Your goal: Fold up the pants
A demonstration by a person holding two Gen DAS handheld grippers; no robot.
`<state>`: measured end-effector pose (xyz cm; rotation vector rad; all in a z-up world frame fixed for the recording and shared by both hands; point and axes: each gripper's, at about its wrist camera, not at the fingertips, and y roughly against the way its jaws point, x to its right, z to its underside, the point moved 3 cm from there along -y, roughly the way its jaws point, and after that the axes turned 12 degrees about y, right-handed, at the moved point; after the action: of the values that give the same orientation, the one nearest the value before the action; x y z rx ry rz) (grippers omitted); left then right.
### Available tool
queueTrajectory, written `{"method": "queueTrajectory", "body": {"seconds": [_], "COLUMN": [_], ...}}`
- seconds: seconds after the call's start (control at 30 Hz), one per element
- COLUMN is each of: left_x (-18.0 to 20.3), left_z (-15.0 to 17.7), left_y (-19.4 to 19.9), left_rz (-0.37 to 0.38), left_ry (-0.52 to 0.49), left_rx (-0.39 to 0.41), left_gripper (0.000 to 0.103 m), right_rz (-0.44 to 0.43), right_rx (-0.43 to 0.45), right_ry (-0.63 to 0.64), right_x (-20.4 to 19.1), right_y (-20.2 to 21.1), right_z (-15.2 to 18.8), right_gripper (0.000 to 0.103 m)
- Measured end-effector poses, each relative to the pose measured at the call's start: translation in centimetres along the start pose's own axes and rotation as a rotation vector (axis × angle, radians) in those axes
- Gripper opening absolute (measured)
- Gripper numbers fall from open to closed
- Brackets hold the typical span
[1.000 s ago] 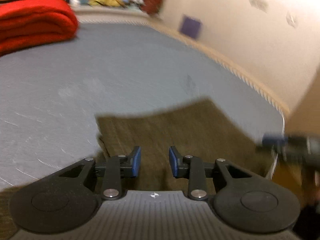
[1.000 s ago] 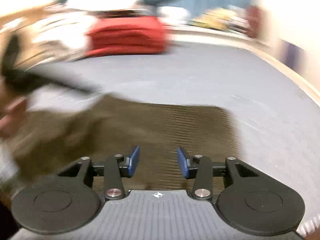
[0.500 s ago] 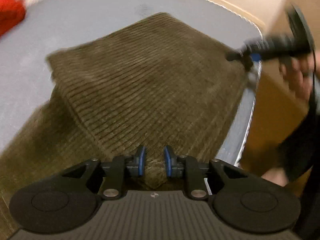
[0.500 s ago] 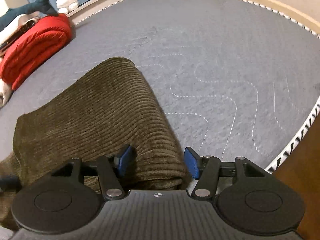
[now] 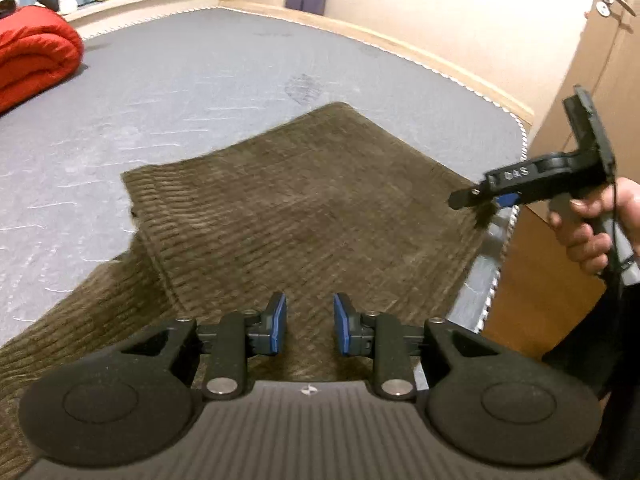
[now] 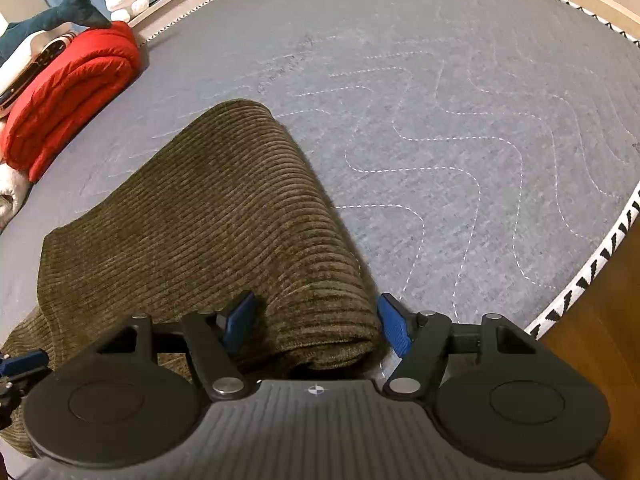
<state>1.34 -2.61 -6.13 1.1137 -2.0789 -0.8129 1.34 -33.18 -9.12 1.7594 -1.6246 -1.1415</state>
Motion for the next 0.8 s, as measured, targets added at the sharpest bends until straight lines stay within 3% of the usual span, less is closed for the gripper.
{"method": "queueTrajectory", "body": {"seconds": [0.13,0.27,0.4,0.47,0.5,0.57,0.63,0.7,0.8], "left_x": [0.2,0.3,0.3,0.4,0.7,1.0,1.2,1.5,1.5], "left_z": [1.7,1.3,0.3,-0.3,-0.7,-1.6,-2.9,-4.3,-5.9], "left_y": [-3.0,-2.9,-1.7,-1.1,-0.6,0.3,1.4,2.5,3.7], "left_rz": [-0.052,-0.050,-0.031,-0.013,0.000,0.023,0.061,0.125,0.240], "left_ry": [-0.036,-0.024,-0.001,0.018,0.025,0.051,0.091,0.139,0.219], "left_rx": [-0.144,-0.129,-0.064,-0.022,0.005,0.065,0.126,0.183,0.225], "left_gripper": [0.029,0.032,0.038,0.048,0.051,0.072,0.084,0.086,0.100], "right_rz": [0.005,0.017,0.009,-0.003,0.001,0.006,0.006,-0.001,-0.037], "right_rx": [-0.014,-0.010,0.022,0.056,0.081,0.141,0.225,0.327,0.441], "right_ry": [0.004,0.022,0.069,0.115,0.151,0.241,0.356,0.514,0.716], "right_x": [0.0,-0.3,-1.0,-1.9,-2.6,-4.1,-6.2,-9.2,-13.4], "right_y": [-0.5,-0.6,0.1,0.9,1.4,2.7,4.4,6.4,8.4], "right_z": [0.2,0.2,0.2,0.2,0.2,0.2,0.3,1.0,2.9], "right_gripper": [0.069,0.064,0.046,0.031,0.030,0.028,0.027,0.027,0.027]}}
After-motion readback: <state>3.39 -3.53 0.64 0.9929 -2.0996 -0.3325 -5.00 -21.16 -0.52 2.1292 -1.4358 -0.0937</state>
